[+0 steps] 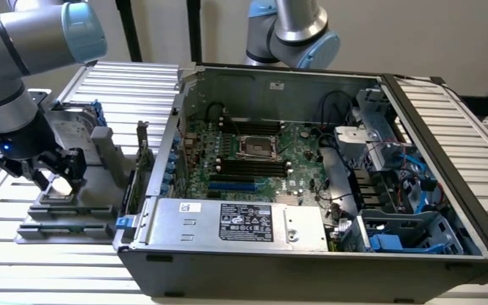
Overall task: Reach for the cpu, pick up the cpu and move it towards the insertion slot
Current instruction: 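Pick up the cpu and move it towards the insertion slot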
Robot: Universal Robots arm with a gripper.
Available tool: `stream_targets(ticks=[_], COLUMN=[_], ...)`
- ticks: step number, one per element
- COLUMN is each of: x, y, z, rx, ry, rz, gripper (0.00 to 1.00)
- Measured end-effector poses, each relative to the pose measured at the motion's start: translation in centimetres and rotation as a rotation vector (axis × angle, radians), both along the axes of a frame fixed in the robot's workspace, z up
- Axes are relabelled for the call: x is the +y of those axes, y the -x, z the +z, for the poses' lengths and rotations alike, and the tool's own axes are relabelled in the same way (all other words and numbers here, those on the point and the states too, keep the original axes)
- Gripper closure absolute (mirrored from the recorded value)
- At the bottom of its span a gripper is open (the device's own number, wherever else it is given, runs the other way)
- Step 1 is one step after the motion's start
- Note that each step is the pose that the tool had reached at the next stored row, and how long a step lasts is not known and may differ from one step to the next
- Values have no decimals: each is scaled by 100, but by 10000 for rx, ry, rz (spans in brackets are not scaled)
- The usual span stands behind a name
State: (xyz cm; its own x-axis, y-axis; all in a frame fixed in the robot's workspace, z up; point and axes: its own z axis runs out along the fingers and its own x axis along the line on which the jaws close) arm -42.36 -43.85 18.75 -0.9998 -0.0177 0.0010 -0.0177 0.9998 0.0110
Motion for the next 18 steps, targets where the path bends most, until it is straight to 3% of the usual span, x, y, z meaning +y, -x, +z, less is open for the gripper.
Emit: stream_targets(ticks=[6,7,18], x=[16,19,29], y=[5,5,5], z=[-6,-7,-11], rx=[1,1,1], ry=[0,0,0], rz=[1,0,0], gripper=[37,44,45])
